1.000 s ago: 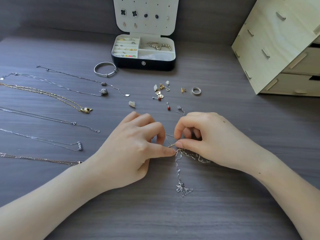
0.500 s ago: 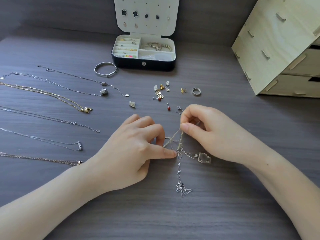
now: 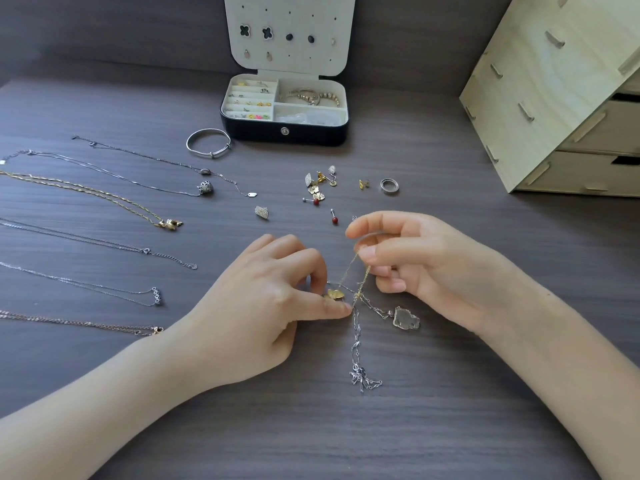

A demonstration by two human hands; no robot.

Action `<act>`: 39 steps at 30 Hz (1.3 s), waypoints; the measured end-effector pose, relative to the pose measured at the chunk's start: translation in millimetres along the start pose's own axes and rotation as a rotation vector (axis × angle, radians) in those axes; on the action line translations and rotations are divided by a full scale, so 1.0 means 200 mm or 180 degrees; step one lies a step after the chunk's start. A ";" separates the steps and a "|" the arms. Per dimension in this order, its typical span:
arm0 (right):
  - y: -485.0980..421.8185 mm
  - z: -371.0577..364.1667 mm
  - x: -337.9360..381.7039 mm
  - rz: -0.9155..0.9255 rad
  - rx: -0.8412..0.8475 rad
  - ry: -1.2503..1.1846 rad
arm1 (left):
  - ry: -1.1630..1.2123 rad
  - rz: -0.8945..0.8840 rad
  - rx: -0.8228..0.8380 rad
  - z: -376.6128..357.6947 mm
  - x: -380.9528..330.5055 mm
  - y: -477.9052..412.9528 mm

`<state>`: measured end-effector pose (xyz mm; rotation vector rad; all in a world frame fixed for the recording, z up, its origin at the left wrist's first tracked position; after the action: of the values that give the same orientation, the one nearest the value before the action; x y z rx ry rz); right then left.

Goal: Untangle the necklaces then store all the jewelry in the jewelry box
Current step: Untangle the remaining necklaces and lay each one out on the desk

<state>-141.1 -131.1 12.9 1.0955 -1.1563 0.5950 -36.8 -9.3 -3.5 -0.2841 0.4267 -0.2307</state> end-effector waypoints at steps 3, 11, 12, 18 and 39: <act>0.00 0.00 0.00 0.0103 0.0031 -0.0162 | 0.0043 0.0005 -0.0015 0.00 0.00 0.00; -0.02 0.01 0.00 0.0349 -0.0168 -0.0505 | 0.0103 0.0005 -0.0069 0.00 0.00 0.00; -0.02 0.01 0.00 0.0341 -0.0166 -0.0520 | 0.0104 0.0016 -0.0085 0.00 0.00 0.01; -0.03 0.03 0.00 0.0390 -0.0388 -0.0434 | 0.0137 0.0104 -0.0112 0.00 0.00 0.00; 0.11 0.18 0.09 0.0626 -0.2310 0.3723 | -0.0179 0.0541 -0.0298 0.03 0.02 0.00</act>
<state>-168.5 -157.9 38.9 -0.0757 -0.3466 0.7229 -31.6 -8.8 0.4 -0.3435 0.4041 -0.0364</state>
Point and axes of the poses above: each hand's wrist, its own y-axis away from the middle knuckle, its own z-axis out of the back of the hand, x = y × z, the point moved 4 cm from there along -y, towards the middle knuckle, and after that the axes turned 7 degrees about y, right-handed, at the moved point
